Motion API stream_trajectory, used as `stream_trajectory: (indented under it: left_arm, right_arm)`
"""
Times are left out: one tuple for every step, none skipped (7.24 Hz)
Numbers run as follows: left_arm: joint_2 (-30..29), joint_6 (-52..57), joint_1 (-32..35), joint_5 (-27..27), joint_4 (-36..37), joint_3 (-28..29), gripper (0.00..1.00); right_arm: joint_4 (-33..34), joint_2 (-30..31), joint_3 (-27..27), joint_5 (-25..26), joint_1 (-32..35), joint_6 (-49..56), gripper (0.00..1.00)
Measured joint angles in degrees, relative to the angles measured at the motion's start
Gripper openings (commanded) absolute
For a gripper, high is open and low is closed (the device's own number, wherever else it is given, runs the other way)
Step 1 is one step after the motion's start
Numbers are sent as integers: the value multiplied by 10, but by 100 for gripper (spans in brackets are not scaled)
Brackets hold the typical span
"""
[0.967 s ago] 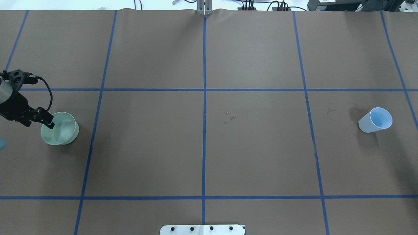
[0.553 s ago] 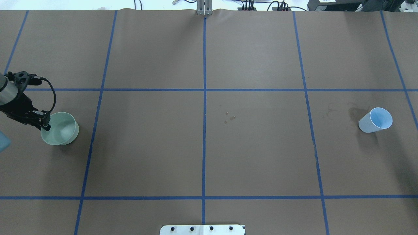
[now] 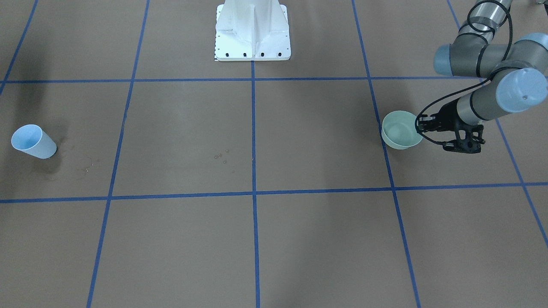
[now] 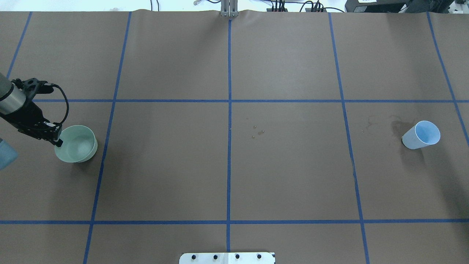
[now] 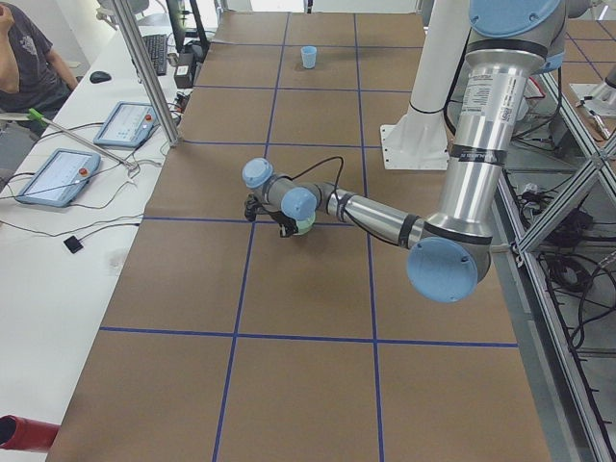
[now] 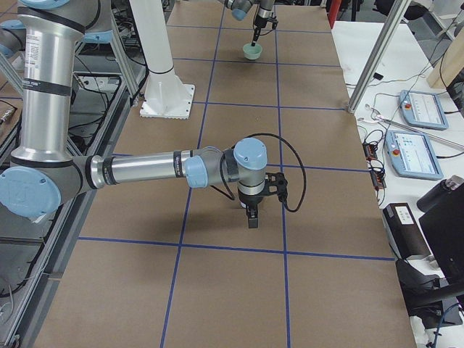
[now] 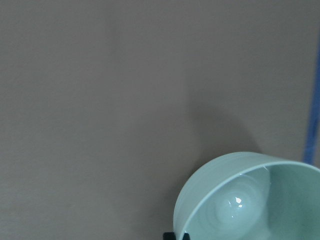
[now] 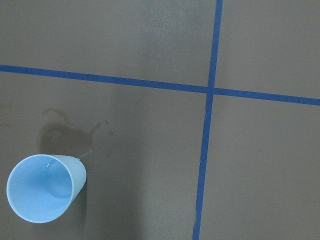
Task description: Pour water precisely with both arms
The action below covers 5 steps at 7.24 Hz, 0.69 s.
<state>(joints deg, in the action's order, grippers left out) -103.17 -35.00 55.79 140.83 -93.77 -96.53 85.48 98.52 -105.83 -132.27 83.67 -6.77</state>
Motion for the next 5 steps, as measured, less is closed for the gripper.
stream_trajectory:
  left_arm:
    - [-44, -56, -8, -1, 34, -19, 0]
    - [-93, -147, -36, -10, 49, -27, 0]
    - [-145, -250, -79, -34, 54, -24, 0]
    - [-198, -343, -115, -57, 54, -5, 0]
    - [-247, -408, -139, -72, 52, 28, 0]
  right_arm:
    - [-1, 0, 0, 0, 0, 0, 99]
    - [-1, 0, 0, 0, 0, 0, 99]
    - [-1, 0, 0, 0, 0, -1, 99]
    - [-1, 0, 0, 0, 0, -1, 99]
    - [-1, 0, 0, 0, 0, -1, 99]
